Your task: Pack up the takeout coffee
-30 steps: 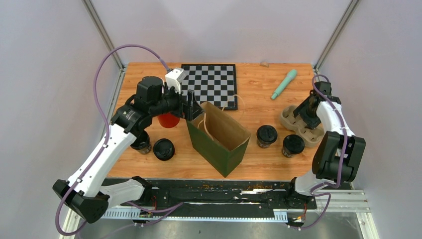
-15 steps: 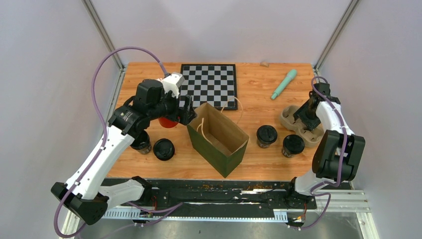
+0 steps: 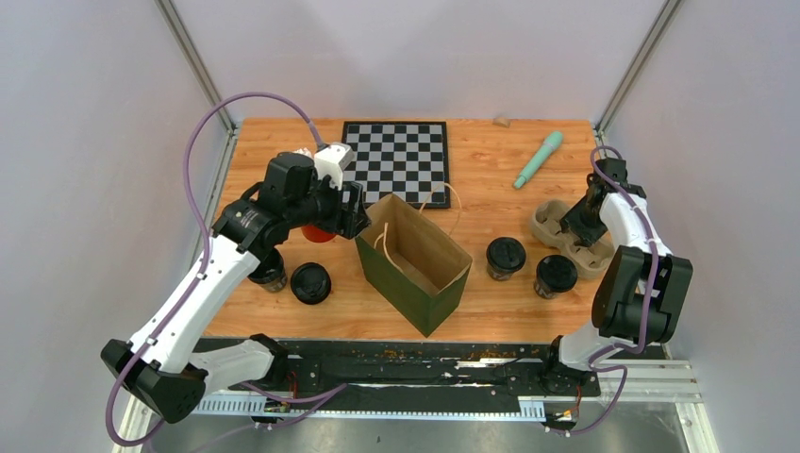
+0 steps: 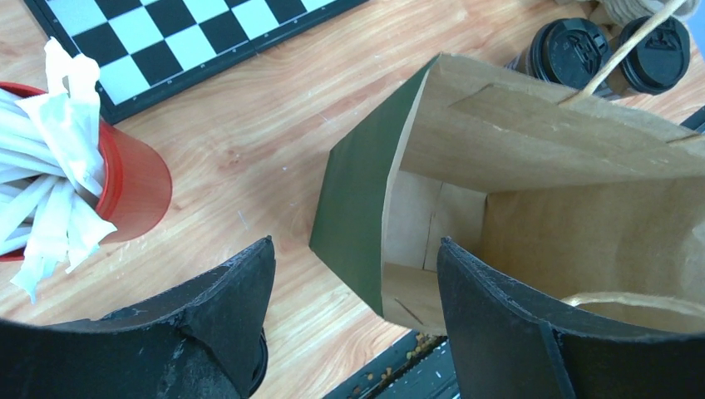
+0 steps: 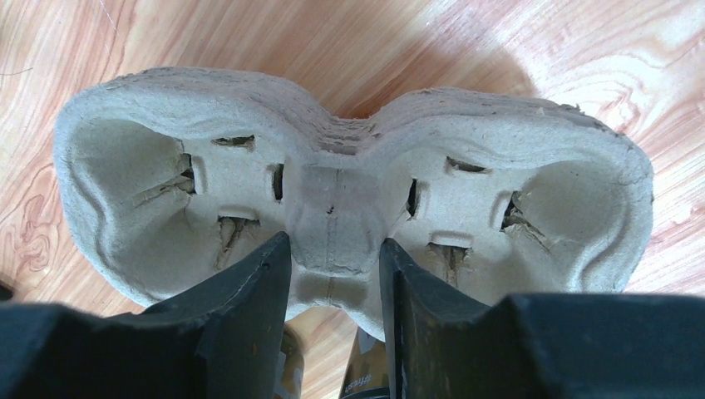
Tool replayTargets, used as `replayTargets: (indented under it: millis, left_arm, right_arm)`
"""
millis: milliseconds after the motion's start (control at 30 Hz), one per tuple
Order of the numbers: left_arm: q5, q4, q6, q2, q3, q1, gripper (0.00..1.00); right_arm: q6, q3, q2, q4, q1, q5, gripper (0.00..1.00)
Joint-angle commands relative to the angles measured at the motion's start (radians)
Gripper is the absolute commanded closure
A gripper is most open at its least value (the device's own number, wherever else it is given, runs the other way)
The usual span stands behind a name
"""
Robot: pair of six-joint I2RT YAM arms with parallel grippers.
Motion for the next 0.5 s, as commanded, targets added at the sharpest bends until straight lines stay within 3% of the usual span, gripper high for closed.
replayTargets:
  millis: [0,467]
  left_arm:
    - [0.030,0.028,0.003,0.005,-0.008,0.005,0.23]
    - [0.090,0.028,-0.012,0.010,-0.024,0.005,0.30]
  right_arm:
    - [-0.030,0.012,-0.030,0.032,-0.004,0.009,0.61]
    - [-0.059,0.063,-0.059,0.002,-0.003,0.016,0.61]
